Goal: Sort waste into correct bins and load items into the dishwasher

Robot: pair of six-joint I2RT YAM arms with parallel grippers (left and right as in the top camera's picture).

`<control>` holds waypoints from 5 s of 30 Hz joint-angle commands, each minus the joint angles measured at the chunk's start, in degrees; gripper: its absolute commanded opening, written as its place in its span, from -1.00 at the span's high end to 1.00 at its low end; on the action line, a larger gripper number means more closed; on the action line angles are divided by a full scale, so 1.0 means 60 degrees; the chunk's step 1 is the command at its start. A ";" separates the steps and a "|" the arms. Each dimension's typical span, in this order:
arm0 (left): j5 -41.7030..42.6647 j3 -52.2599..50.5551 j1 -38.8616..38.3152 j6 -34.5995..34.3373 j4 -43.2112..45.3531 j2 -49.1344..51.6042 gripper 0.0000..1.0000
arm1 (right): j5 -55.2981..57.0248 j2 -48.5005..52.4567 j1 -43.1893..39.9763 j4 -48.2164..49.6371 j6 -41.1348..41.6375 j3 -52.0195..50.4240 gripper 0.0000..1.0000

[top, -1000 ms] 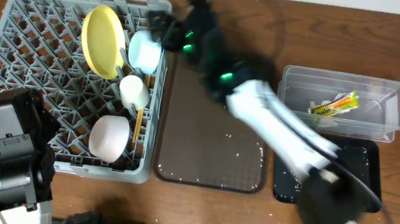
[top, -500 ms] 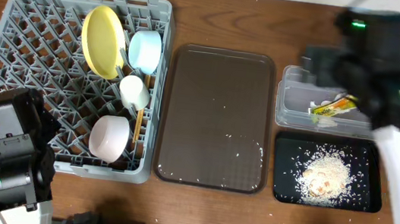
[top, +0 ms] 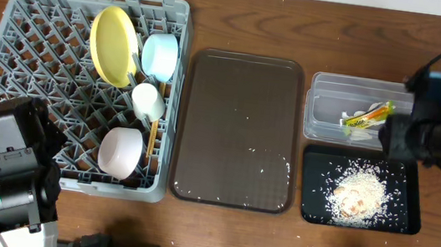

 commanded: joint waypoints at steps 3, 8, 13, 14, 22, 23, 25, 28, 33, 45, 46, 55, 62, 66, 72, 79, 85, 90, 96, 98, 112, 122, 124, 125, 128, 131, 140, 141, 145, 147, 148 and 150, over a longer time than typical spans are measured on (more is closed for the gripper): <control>-0.0124 0.0124 0.0040 -0.0091 -0.0036 -0.0015 -0.91 | -0.1982 -0.0044 0.0331 -0.1064 -0.0211 -0.1049 0.97; -0.0127 0.0124 0.0040 -0.0091 -0.0036 -0.0015 -0.91 | -0.2047 -0.0168 0.1326 -0.0423 0.0401 -0.3497 0.97; -0.0127 0.0124 0.0040 -0.0091 -0.0036 -0.0015 -0.91 | -0.2036 -0.0164 0.2299 0.1763 0.1683 -0.6011 0.90; -0.0127 0.0124 0.0040 -0.0091 -0.0036 -0.0015 -0.91 | -0.2029 -0.0164 0.2419 0.2076 0.1854 -0.6288 0.85; -0.0127 0.0124 0.0040 -0.0091 -0.0036 -0.0015 -0.91 | -0.0583 -0.0153 0.3275 0.4495 0.3384 -0.7672 0.59; -0.0127 0.0124 0.0040 -0.0091 -0.0036 -0.0015 -0.91 | -0.0517 -0.0149 0.3359 0.4714 0.3417 -0.7756 0.61; -0.0127 0.0124 0.0040 -0.0091 -0.0036 -0.0015 -0.92 | -0.0160 -0.0149 0.3610 0.5395 0.3778 -0.8040 0.77; -0.0124 0.0124 0.0040 -0.0091 -0.0036 -0.0015 -0.91 | 0.0474 -0.0149 0.3803 0.5858 0.4182 -0.8287 0.80; -0.0124 0.0124 0.0040 -0.0091 -0.0036 -0.0015 -0.92 | 0.1140 -0.0149 0.3985 0.6677 0.4579 -0.8768 0.67; -0.0124 0.0124 0.0040 -0.0091 -0.0036 -0.0015 -0.91 | 0.0860 -0.0149 0.3985 0.7599 0.4579 -0.9329 0.62; -0.0124 0.0124 0.0040 -0.0091 -0.0036 -0.0015 -0.91 | 0.0860 -0.0149 0.3985 0.7606 0.4579 -0.9329 0.67; -0.0124 0.0124 0.0040 -0.0091 -0.0036 -0.0015 -0.91 | 0.0856 -0.0149 0.3985 0.7803 0.4561 -0.9329 0.93; -0.0124 0.0124 0.0040 -0.0091 -0.0036 -0.0015 -0.91 | 0.0849 -0.0149 0.3985 0.8531 0.4105 -0.9329 0.84; -0.0124 0.0124 0.0040 -0.0091 -0.0036 -0.0015 -0.91 | 0.0783 -0.0149 0.3985 0.8593 0.4040 -0.9329 0.81; -0.0124 0.0124 0.0040 -0.0091 -0.0036 -0.0015 -0.91 | 0.0787 -0.0149 0.3985 0.8597 0.3960 -0.9329 0.80; -0.0127 0.0124 0.0040 -0.0091 -0.0036 -0.0015 -0.91 | 0.0787 -0.0149 0.3985 0.8816 0.3712 -0.9329 0.62; -0.0127 0.0124 0.0040 -0.0091 -0.0036 -0.0015 -0.91 | 0.0801 -0.0211 0.3934 0.8670 0.3490 -0.8987 0.54; -0.0127 0.0124 0.0040 -0.0091 -0.0036 -0.0015 -0.91 | 0.0790 -0.0517 0.3912 0.7282 0.2448 -0.7238 0.36; -0.0124 0.0124 0.0040 -0.0091 -0.0036 -0.0015 -0.91 | 0.0794 -0.0659 0.3912 0.6736 0.1858 -0.5778 -0.99; -0.0124 0.0124 0.0040 -0.0091 -0.0036 -0.0015 -0.92 | 0.0790 -0.0656 0.3912 0.6910 0.1858 -0.5781 -0.99; -0.0127 0.0124 0.0040 -0.0091 -0.0036 -0.0015 -0.91 | 0.0925 -0.0652 0.3912 0.6736 0.1851 -0.5781 -0.98; -0.0127 0.0124 0.0040 -0.0091 -0.0036 -0.0015 -0.91 | 0.1359 -0.1184 0.3898 0.9526 0.1140 -0.6003 -0.99; -0.0127 0.0124 0.0040 -0.0091 -0.0036 -0.0015 -0.91 | 0.1366 -0.1756 0.3876 1.0182 0.1118 -0.6171 -0.98; -0.0124 0.0124 0.0040 -0.0091 -0.0036 -0.0015 -0.91 | 0.1366 -0.2087 0.3829 1.0513 0.1093 -0.6284 -0.98; -0.0127 0.0124 0.0040 -0.0091 -0.0036 -0.0015 -0.91 | 0.1355 -0.3300 0.3421 1.1657 0.1104 -0.6885 -0.98; -0.0127 0.0124 0.0040 -0.0091 -0.0036 -0.0015 -0.91 | 0.1315 -0.4626 0.2765 1.2615 0.1104 -0.7777 -0.98; -0.0124 0.0124 0.0040 -0.0091 -0.0036 -0.0015 -0.92 | 0.0357 -0.8626 0.0379 1.3187 0.1104 -1.0389 -0.99; -0.0127 0.0124 0.0040 -0.0091 -0.0036 -0.0015 -0.91 | 0.0357 -0.9016 0.0251 1.3267 0.1104 -1.0670 -0.98; -0.0124 0.0124 0.0040 -0.0091 -0.0036 -0.0015 -0.91 | 0.0357 -1.0473 -0.0018 1.3803 0.1115 -1.1927 -0.98; -0.0124 0.0124 0.0040 -0.0091 -0.0036 -0.0015 -0.91 | 0.0353 -1.1063 -0.0069 1.4152 0.1257 -1.2560 -0.98; -0.0127 0.0124 0.0040 -0.0091 -0.0036 -0.0015 -0.91 | 0.0353 -1.1326 -0.0098 1.4375 0.1377 -1.2881 -0.98; -0.0127 0.0124 0.0040 -0.0091 -0.0036 -0.0015 -0.91 | 0.0353 -1.1708 -0.0131 1.4928 0.1639 -1.3500 -0.98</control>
